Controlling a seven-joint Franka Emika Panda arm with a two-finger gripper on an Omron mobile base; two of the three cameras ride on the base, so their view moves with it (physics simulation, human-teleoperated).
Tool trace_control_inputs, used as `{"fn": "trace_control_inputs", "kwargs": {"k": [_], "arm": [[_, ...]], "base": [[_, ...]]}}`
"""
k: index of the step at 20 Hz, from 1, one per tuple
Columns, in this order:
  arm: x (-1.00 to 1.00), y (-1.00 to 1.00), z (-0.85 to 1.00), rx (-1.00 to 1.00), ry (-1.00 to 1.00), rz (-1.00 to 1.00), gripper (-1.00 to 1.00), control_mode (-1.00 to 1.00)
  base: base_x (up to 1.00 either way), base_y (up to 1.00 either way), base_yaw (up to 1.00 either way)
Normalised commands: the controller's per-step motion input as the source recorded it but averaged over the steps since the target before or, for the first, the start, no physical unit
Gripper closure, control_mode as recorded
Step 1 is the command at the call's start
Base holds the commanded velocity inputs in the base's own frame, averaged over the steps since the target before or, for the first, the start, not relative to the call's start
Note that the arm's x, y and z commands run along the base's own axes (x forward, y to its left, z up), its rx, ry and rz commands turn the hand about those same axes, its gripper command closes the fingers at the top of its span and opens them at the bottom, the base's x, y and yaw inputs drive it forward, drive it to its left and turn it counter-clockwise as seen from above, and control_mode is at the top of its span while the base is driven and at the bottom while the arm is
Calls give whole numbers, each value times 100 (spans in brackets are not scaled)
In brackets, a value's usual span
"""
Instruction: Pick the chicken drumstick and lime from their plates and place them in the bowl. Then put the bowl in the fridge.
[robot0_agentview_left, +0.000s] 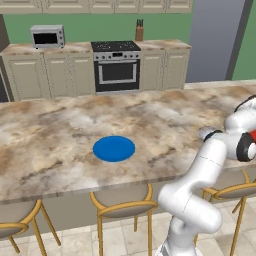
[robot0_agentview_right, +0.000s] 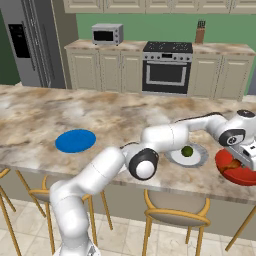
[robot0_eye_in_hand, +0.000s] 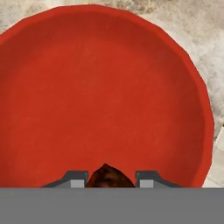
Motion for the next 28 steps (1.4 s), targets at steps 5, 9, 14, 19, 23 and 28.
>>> {"fn": "trace_control_inputs", "kwargs": {"k": [5, 9, 14, 19, 23, 28], "arm": [[27, -7, 0, 5, 4, 0, 100, -100], [26, -13, 0, 5, 6, 0, 100, -100], [24, -17, 0, 4, 6, 0, 100, -100], [20, -15, 1, 6, 7, 0, -100, -100], [17, -16, 3, 8, 9, 0, -100, -100], [16, -21, 2, 7, 7, 0, -100, -100]], "base": [[0, 0, 0], [0, 0, 0], [0, 0, 0], [0, 0, 0], [0, 0, 0], [0, 0, 0]]}}
